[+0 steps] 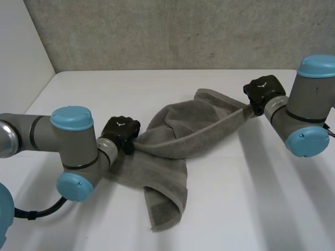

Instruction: Fold the towel.

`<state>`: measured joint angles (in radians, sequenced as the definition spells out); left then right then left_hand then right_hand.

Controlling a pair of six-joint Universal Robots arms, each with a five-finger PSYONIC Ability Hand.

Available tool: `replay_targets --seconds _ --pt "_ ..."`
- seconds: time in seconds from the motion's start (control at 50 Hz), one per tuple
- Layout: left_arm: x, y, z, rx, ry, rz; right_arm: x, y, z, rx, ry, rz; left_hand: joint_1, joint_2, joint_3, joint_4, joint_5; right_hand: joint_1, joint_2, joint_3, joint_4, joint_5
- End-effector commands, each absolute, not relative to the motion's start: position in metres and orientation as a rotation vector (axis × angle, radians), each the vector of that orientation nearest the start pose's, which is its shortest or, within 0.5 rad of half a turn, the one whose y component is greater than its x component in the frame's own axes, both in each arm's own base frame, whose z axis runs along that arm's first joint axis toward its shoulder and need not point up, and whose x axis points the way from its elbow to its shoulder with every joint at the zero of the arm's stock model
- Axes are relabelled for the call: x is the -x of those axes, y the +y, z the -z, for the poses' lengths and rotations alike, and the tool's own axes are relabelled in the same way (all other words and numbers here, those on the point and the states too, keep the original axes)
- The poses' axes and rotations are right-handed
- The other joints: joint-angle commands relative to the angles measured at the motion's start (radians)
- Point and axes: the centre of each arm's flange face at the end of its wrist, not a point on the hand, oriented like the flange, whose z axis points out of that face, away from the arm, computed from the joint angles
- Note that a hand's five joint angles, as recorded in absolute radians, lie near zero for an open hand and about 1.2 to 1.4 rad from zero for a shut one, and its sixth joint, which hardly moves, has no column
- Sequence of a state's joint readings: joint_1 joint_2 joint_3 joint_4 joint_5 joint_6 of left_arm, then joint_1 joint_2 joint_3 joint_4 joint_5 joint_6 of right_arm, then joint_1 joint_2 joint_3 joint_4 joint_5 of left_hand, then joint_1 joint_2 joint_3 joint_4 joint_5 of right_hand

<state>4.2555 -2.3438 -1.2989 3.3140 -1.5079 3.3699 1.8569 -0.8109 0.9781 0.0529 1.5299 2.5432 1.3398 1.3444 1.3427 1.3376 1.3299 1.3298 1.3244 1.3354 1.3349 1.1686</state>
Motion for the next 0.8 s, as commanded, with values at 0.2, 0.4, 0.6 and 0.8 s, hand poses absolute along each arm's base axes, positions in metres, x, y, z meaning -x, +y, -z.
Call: replay_targets --seconds 0.2,0.4,0.6,0.8 --pt "0.317 -0.349 -0.16 -0.911 2.346 2.159 -0.271 -0.401 -0.223 1.221 2.038 2.153 0.056 0.052 0.054 0.059 -0.108 0.066 0.072 0.061 0.061 0.053" --pt "0.329 -0.39 -0.352 -0.614 1.553 2.89 -0.286 -0.409 -0.446 0.617 0.88 2.823 0.056 0.052 0.054 0.059 -0.108 0.066 0.072 0.061 0.061 0.053" --pt "0.306 -0.357 -0.442 -0.396 1.117 3.107 -0.275 -0.414 -0.442 0.48 0.932 2.658 0.056 0.052 0.054 0.059 -0.108 0.066 0.072 0.061 0.061 0.053" --pt "0.277 -0.373 -0.354 -0.483 1.509 2.829 -0.28 -0.401 -0.379 0.82 1.472 2.359 0.056 0.052 0.054 0.059 -0.108 0.066 0.072 0.061 0.061 0.053"
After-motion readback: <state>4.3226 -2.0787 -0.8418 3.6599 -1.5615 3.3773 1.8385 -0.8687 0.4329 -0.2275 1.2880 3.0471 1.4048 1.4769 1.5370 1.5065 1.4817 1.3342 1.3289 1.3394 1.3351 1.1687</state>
